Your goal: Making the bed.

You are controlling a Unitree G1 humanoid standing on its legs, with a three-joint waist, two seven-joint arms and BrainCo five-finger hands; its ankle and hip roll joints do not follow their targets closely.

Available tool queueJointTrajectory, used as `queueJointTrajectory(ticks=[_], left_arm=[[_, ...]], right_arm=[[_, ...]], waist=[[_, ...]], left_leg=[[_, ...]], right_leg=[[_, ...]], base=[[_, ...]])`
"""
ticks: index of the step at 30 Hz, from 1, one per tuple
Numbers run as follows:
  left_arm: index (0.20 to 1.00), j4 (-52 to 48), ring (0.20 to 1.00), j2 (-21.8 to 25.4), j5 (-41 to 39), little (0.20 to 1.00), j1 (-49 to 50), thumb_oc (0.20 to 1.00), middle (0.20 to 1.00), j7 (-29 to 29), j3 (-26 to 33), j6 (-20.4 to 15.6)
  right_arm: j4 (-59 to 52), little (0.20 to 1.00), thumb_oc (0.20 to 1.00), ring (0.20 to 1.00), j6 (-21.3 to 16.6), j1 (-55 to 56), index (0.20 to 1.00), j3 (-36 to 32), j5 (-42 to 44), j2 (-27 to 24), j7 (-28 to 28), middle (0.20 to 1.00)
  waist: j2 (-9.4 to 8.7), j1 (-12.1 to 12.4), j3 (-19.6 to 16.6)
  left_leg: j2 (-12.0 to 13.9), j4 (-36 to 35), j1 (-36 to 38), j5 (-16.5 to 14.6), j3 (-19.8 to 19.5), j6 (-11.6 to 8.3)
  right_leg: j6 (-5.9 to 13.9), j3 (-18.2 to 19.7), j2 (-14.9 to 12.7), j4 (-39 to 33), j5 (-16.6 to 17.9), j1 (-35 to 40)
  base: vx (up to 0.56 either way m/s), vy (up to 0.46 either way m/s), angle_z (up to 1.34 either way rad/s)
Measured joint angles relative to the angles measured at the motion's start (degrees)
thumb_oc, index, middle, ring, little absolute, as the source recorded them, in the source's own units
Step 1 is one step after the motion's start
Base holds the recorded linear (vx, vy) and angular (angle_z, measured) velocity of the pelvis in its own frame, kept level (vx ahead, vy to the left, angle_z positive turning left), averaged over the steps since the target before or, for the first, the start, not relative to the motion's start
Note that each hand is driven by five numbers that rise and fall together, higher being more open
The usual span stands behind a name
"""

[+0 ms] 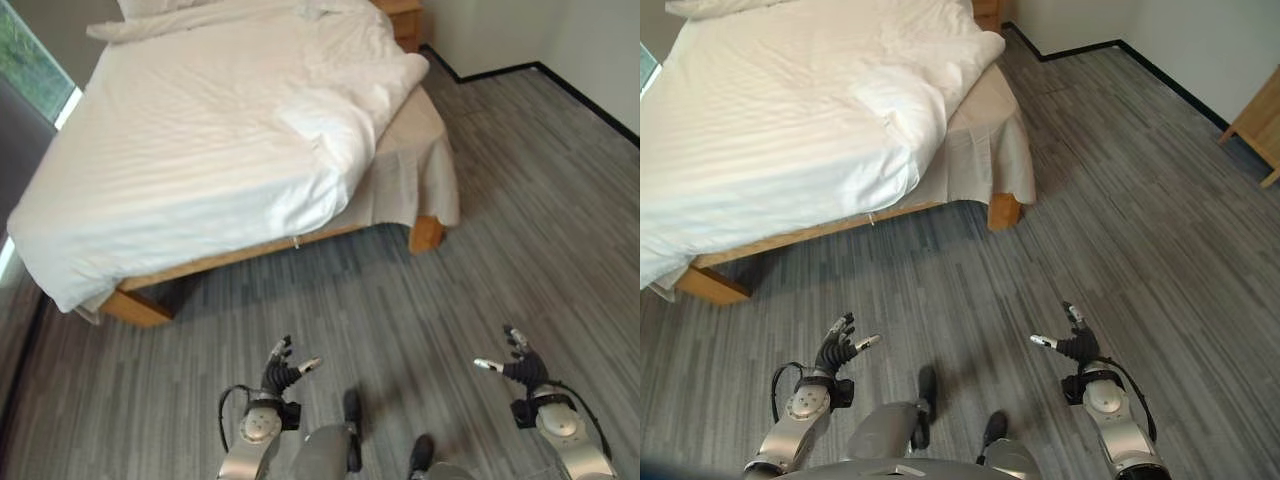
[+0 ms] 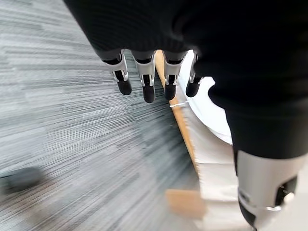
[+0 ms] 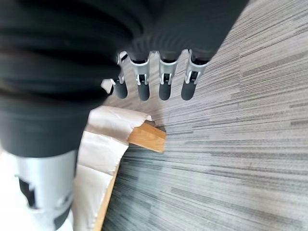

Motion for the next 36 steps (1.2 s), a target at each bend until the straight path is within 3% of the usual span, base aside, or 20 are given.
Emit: queueJointTrajectory(ticks=[3, 5, 8, 9, 11, 12, 13, 16, 17, 18, 19, 20, 21, 22, 25, 30, 31, 32, 34, 36], left_arm=[[1.000, 1.1, 1.000, -0.1, 0.0, 1.000, 1.7, 1.000, 1.000, 0.1, 0.4, 0.6], [1.000, 0.9, 1.000, -0.4, -0.2, 1.000, 3.9, 1.000, 1.000, 0.4, 1.9, 0.7], [1.000, -0.5, 1.000, 0.5, -2.3, 1.000, 5.3, 1.000, 1.000, 1.3, 4.7, 0.7], [1.000, -1.1, 1.000, 1.7, -2.4, 1.000, 3.3, 1.000, 1.000, 1.4, 5.3, 0.8], [1.000, -1.8, 1.000, 2.7, -2.4, 1.000, 1.7, 1.000, 1.000, 1.4, 3.8, 1.2], [1.000, -3.2, 1.000, 4.9, -2.4, 1.000, 0.1, 1.000, 1.000, 1.5, 2.4, 1.2], [1.000, -3.8, 1.000, 6.3, -2.4, 1.000, -0.8, 1.000, 1.000, 1.5, 1.4, 1.4], [1.000, -6.4, 1.000, 6.5, -2.4, 1.000, -1.9, 1.000, 1.000, 2.5, 0.3, 1.2], [1.000, -6.6, 1.000, 6.1, -2.5, 1.000, -2.4, 1.000, 1.000, 2.5, -0.2, 1.2], [1.000, -6.6, 1.000, 5.8, -2.6, 1.000, -2.5, 1.000, 1.000, 2.6, -0.5, 1.1], [1.000, -6.6, 1.000, 5.7, -3.9, 1.000, -2.4, 1.000, 1.000, 2.6, -0.9, 1.1], [1.000, -6.5, 1.000, 5.8, -4.0, 1.000, -2.2, 1.000, 1.000, 2.5, -0.8, 1.1], [1.000, -6.4, 1.000, 5.7, -4.3, 1.000, -1.3, 1.000, 1.000, 2.4, -0.5, 1.1], [1.000, -6.3, 1.000, 6.0, -4.4, 1.000, -0.7, 1.000, 1.000, 2.5, -0.4, 1.2], [1.000, -5.8, 1.000, 6.1, -4.4, 1.000, 1.7, 1.000, 1.000, 2.0, 0.2, 1.4], [1.000, -6.6, 1.000, 7.1, -4.3, 1.000, 1.0, 1.000, 1.000, 2.6, 1.9, 1.2], [1.000, -7.5, 1.000, 8.5, -4.3, 1.000, 1.1, 1.000, 1.000, 2.6, 2.4, 0.7], [1.000, -8.2, 1.000, 9.4, -4.0, 1.000, 2.1, 1.000, 1.000, 2.6, 3.0, 0.1], [1.000, -7.5, 1.000, 5.1, -3.6, 1.000, 1.7, 1.000, 1.000, 3.0, 4.1, 0.1], [1.000, -8.1, 1.000, 3.8, -3.6, 1.000, 0.6, 1.000, 1.000, 3.1, 4.0, 0.0]], right_arm=[[0.8, 1.000, 1.000, 1.000, 0.1, -0.6, 1.000, 1.4, 0.0, 0.3, -0.1, 1.000], [0.7, 1.000, 1.000, 1.000, 0.2, -0.7, 1.000, 1.8, -0.1, 0.3, 0.2, 1.000], [0.6, 1.000, 1.000, 1.000, 0.3, -0.1, 1.000, 4.4, -0.2, 1.8, 0.7, 1.000], [0.3, 1.000, 1.000, 1.000, 0.4, -0.9, 1.000, 5.4, -0.8, 2.8, 0.7, 1.000], [-0.1, 1.000, 1.000, 1.000, 0.5, -1.1, 1.000, 6.4, -2.4, 3.2, 0.8, 1.000], [-1.3, 1.000, 1.000, 1.000, 0.5, -1.1, 1.000, 7.3, -2.4, 3.9, 0.8, 1.000], [-2.4, 1.000, 1.000, 1.000, 0.3, -1.6, 1.000, 7.3, -2.4, 4.1, 0.8, 1.000], [-5.0, 1.000, 1.000, 1.000, 0.0, -3.4, 1.000, 6.5, -2.3, 4.7, 0.4, 1.000], [-6.2, 1.000, 1.000, 1.000, -0.1, -3.8, 1.000, 6.4, -2.3, 5.1, 0.2, 1.000], [-6.5, 1.000, 1.000, 1.000, -0.2, -3.1, 1.000, 6.4, -2.3, 5.1, 0.1, 1.000], [-6.4, 1.000, 1.000, 1.000, -0.2, -2.0, 1.000, 6.4, -2.3, 5.6, 0.2, 1.000], [-6.4, 1.000, 1.000, 1.000, -0.1, -1.5, 1.000, 6.4, -2.3, 5.7, 0.2, 1.000], [-5.7, 1.000, 1.000, 1.000, 0.0, -0.4, 1.000, 6.5, -2.3, 6.1, 0.2, 1.000], [-5.5, 1.000, 1.000, 1.000, 0.1, -0.4, 1.000, 6.4, -2.3, 6.2, 0.3, 1.000], [-2.5, 1.000, 1.000, 1.000, 0.2, 0.1, 1.000, 5.5, -2.4, 6.6, 0.1, 1.000], [-1.1, 1.000, 1.000, 1.000, 0.4, -1.4, 1.000, 5.4, -2.5, 6.9, 0.1, 1.000], [-1.4, 1.000, 1.000, 1.000, 0.4, -0.6, 1.000, 6.0, -2.6, 7.2, 0.3, 1.000], [-1.6, 1.000, 1.000, 1.000, 0.2, -0.4, 1.000, 6.3, -3.0, 7.4, 0.3, 1.000], [1.1, 1.000, 1.000, 1.000, 0.1, -3.0, 1.000, 6.4, -4.6, 3.4, 0.4, 1.000], [1.0, 1.000, 1.000, 1.000, 0.6, -3.3, 1.000, 5.7, -4.6, 0.5, 0.7, 1.000]], waist=[[-0.01, 2.2, 0.0], [0.65, 3.9, -0.7], [-3.33, 6.3, -2.6], [-5.13, 6.2, -2.2], [-3.93, 6.0, -2.4], [-5.07, 5.1, -1.8], [-5.42, 4.2, -1.6], [-3.30, 2.4, -0.5], [-1.91, 1.1, 0.2], [-1.84, 0.8, 0.3], [-2.14, 0.0, 0.3], [-2.63, -0.3, 0.2], [-3.57, -0.1, -0.1], [-4.13, -0.3, 0.1], [-4.03, -1.5, -0.6], [-2.12, -1.6, -0.7], [-2.99, -1.2, -1.3], [-3.59, -0.8, -2.3], [1.85, -1.5, -3.1], [3.70, -2.1, -3.1]], left_leg=[[2.6, 0.1, -2.9, 0.1, 0.4, -0.11], [3.6, 0.7, -2.4, 0.1, -0.2, -0.02], [-0.6, 3.3, -1.0, 6.0, -0.5, 3.57], [-3.0, 4.1, 0.0, 3.8, 0.1, 7.36], [-3.0, 2.1, 3.4, 3.9, -0.7, 9.86], [-4.3, 2.5, 6.1, 0.8, -2.2, 10.98], [-5.0, 1.5, 7.9, 0.9, -2.9, 11.51], [-3.8, 2.5, 10.9, -2.8, -4.4, 12.47], [-3.4, 2.2, 12.9, -3.1, -5.6, 11.72], [-3.7, 1.7, 14.1, -3.8, -6.6, 11.26], [-4.0, 1.5, 14.8, -4.3, -8.1, 10.63], [-4.5, 1.3, 15.4, -4.5, -9.6, 10.39], [-5.3, 1.0, 16.2, -5.3, -11.0, 9.12], [-5.7, 0.9, 16.9, -5.5, -11.1, 9.27], [-5.2, 0.9, 18.3, -7.4, -16.3, 7.43], [2.3, 1.6, 21.9, -11.2, -19.1, 0.96], [4.5, 1.6, 24.0, -12.5, -18.2, -1.47], [6.1, 1.6, 24.3, -13.3, -17.3, -3.40], [12.3, 2.3, 24.5, -11.7, -15.1, -7.32], [14.0, 6.9, 21.4, -7.9, -12.6, -6.65]], right_leg=[[0.48, 1.1, 0.3, 0.0, -1.6, 2.5], [3.17, 2.4, -1.0, 0.0, -4.3, 6.2], [5.38, 4.6, -6.0, 1.0, -6.4, 7.9], [6.91, 3.9, -8.6, 7.1, -6.0, 6.3], [9.47, 4.3, -10.8, 23.2, -7.2, 0.4], [13.21, 7.5, -12.7, 40.0, -1.6, -5.7], [13.23, 8.8, -13.7, 48.9, -0.8, -9.1], [11.62, 6.2, -14.2, 49.3, -4.2, -17.3], [11.40, 2.8, -14.6, 42.9, -4.6, -19.4], [11.25, 1.7, -14.5, 38.3, -4.6, -20.1], [10.59, -0.4, -13.9, 26.0, -3.7, -19.3], [10.11, -1.0, -13.9, 22.8, -2.6, -19.4], [9.58, -1.6, -13.2, 13.6, 0.6, -19.6], [8.22, -1.9, -13.4, 12.4, 3.2, -20.1], [9.83, 5.5, -14.6, 4.9, 9.4, -18.5], [10.82, 8.9, -19.7, 0.1, 15.6, -14.2], [9.48, 7.7, -19.2, 1.1, 18.2, -12.1], [13.00, 7.1, -18.8, 2.4, 16.7, -11.6], [12.19, 5.5, -12.4, 2.1, 13.7, -11.8], [9.73, 4.7, -9.7, 2.3, 12.6, -12.1]], base=[[0.50, 0.122, -0.22], [0.60, 0.101, -0.30], [0.38, 0.077, -0.40], [0.35, 0.149, -0.11], [0.32, 0.206, 0.27], [0.49, 0.230, 0.51], [0.54, 0.165, 0.56], [0.38, -0.011, 0.21], [0.42, -0.101, 0.42], [0.55, -0.233, 0.81], [0.27, -0.159, 0.76], [0.40, -0.233, 1.01], [0.32, -0.239, 0.82], [0.33, -0.236, 0.81], [0.32, -0.310, 0.96], [0.25, -0.421, 0.39], [0.21, -0.374, -0.01], [0.21, -0.375, -0.24], [0.12, -0.263, -0.30], [0.05, -0.267, -0.02]])
